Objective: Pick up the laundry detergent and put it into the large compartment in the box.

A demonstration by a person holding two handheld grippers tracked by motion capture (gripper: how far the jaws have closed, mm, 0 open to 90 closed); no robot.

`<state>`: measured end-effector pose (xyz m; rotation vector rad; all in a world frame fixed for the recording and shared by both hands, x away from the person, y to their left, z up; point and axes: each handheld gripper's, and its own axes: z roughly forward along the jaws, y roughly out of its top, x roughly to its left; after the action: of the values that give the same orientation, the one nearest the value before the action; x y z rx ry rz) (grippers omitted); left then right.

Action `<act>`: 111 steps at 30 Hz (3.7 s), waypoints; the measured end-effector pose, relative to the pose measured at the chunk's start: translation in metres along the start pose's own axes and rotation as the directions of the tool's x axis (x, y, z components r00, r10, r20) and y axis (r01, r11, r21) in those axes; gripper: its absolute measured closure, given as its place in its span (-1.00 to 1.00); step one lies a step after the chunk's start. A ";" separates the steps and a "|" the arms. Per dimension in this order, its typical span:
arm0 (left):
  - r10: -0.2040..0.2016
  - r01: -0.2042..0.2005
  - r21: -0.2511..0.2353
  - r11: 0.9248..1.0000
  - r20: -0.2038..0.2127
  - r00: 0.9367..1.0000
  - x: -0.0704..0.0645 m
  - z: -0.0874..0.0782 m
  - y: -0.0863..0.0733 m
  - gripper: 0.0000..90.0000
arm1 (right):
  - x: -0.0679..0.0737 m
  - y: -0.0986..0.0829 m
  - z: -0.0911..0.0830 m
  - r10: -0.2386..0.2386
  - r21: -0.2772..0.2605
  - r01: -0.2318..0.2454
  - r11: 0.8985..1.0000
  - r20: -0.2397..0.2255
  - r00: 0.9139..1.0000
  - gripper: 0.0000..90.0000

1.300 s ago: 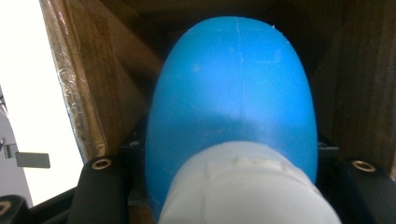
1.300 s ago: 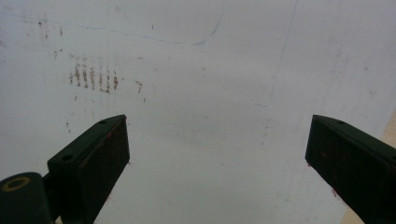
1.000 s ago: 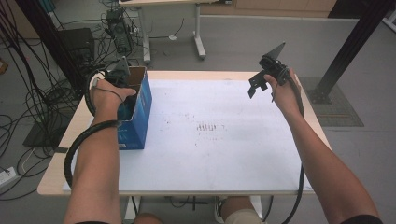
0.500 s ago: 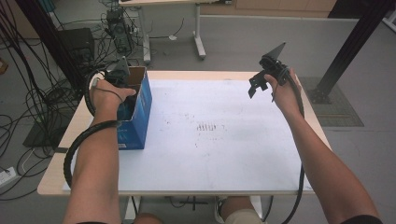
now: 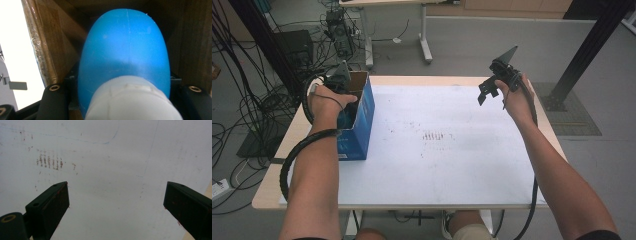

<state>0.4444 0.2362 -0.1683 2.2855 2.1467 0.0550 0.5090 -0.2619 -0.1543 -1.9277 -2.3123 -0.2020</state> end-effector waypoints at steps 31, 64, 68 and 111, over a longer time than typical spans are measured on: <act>0.000 0.000 0.003 1.000 0.001 1.000 0.000 0.000 0.001 -0.16 | 0.001 0.001 0.001 0.000 0.001 0.000 1.000 -0.002 1.000 -0.86; 0.005 -0.006 0.009 1.000 0.002 1.000 -0.002 -0.001 0.002 -0.20 | -0.001 -0.001 -0.001 0.003 -0.007 -0.003 1.000 -0.005 1.000 -0.86; 0.008 -0.008 0.007 1.000 0.004 1.000 -0.002 -0.002 0.002 -0.23 | 0.000 -0.001 -0.002 0.001 -0.007 -0.001 1.000 -0.005 1.000 -0.86; 0.032 -0.032 -0.032 0.999 -0.001 1.000 -0.005 -0.040 -0.012 -0.36 | 0.000 -0.005 -0.004 -0.006 -0.018 0.006 1.000 -0.020 1.000 -0.86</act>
<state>0.4307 0.2310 -0.1288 2.3027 2.0947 0.0895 0.5046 -0.2638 -0.1503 -1.9182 -2.3111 -0.2425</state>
